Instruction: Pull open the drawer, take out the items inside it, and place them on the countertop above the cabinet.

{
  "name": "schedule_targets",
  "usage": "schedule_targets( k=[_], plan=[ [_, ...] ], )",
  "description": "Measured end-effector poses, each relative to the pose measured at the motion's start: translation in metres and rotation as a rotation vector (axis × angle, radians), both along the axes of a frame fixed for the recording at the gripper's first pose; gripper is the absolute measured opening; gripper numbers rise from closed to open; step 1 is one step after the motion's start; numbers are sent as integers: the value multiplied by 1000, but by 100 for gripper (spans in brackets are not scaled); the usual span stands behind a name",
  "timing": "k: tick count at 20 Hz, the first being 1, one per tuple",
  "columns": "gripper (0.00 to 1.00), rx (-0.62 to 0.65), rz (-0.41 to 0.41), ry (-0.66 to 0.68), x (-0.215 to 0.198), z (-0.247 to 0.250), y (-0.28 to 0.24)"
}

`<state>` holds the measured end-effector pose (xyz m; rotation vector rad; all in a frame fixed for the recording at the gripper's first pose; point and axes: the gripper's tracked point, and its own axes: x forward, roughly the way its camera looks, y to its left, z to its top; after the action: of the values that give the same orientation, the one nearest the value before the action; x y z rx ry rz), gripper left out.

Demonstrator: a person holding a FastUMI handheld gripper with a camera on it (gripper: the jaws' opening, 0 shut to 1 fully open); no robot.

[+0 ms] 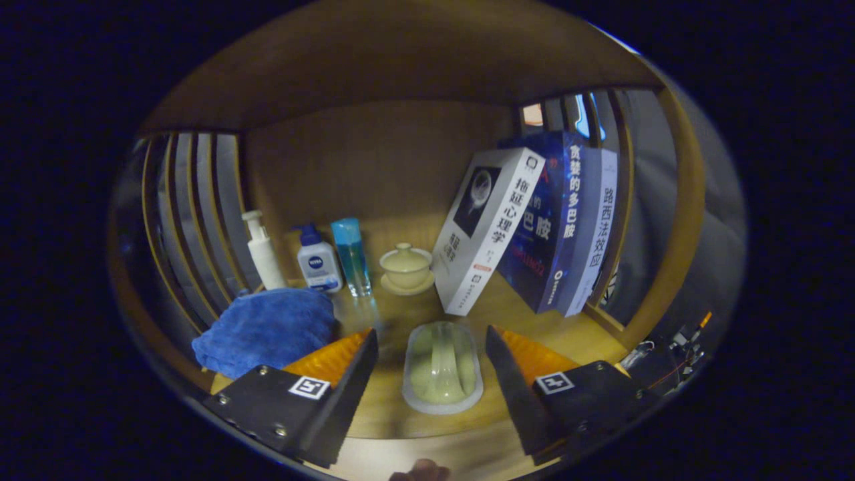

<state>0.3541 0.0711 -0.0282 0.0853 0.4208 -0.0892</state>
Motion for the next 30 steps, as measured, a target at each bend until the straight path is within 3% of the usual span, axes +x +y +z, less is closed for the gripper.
schedule_targets(
  k=[4, 15, 30],
  plan=[
    [98, 11, -14, -104, -14, 34, -6],
    [98, -96, -84, -261, -107, 95, -32],
    [97, -80, -84, -343, -230, 47, -15]
  ],
)
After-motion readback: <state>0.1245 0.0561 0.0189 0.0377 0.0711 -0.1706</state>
